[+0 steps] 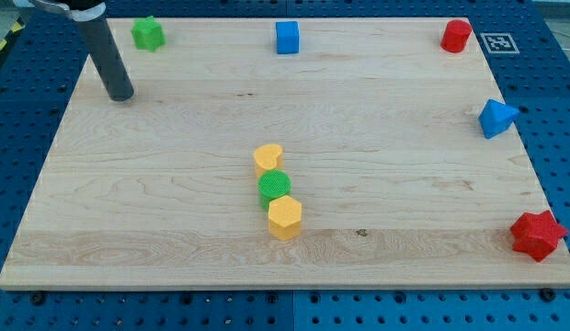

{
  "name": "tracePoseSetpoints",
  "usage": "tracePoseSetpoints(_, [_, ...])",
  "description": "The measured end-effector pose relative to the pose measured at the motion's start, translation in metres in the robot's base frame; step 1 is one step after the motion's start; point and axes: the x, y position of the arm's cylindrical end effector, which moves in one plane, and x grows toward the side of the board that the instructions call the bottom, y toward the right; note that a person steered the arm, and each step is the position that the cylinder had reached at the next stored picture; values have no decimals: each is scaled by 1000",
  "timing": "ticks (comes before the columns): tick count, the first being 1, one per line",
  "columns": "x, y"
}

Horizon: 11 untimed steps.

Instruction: Move the arm to the top left corner

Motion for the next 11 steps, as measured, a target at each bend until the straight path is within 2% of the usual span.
tracePoseSetpoints(3, [-8,-26])
tracePoseSetpoints(11, [-136,-46])
